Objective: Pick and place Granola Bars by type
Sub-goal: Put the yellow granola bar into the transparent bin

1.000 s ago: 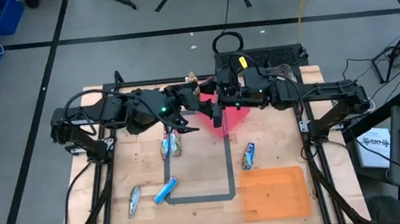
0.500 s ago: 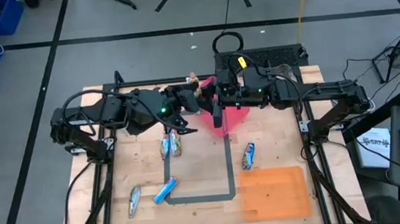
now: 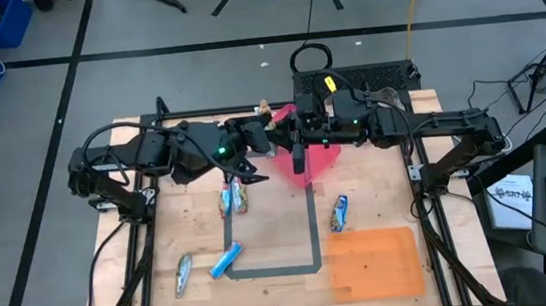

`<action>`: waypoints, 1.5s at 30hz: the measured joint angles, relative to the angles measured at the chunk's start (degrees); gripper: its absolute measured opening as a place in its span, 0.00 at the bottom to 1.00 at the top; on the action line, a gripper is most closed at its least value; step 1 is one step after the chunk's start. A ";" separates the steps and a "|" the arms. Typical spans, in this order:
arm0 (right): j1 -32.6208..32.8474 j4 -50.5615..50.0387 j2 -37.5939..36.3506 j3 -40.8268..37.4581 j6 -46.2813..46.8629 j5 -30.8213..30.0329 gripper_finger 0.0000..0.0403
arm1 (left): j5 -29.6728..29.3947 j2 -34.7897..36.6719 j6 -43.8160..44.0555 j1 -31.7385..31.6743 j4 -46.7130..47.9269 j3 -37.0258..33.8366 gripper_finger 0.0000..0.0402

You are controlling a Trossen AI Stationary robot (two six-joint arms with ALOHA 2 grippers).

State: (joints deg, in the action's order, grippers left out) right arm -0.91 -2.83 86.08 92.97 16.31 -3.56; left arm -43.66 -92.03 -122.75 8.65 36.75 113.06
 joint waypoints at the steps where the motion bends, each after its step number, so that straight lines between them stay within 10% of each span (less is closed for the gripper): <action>1: 0.00 0.04 -0.02 0.00 0.10 0.30 0.03 | 0.14 0.00 1.29 -0.12 -0.39 0.00 0.09; 20: -0.31 -1.10 -0.15 -0.04 -2.43 1.28 0.02 | -1.49 -0.06 23.37 -2.74 -7.27 -0.02 0.52; 45: -2.42 -4.60 -1.07 -0.04 -9.44 0.69 0.02 | 1.58 8.80 109.58 -12.53 9.96 0.07 0.63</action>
State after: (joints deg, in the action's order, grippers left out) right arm -3.33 -7.43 85.01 92.92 6.88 -2.87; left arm -42.08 -83.23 -13.17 -3.88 46.71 113.12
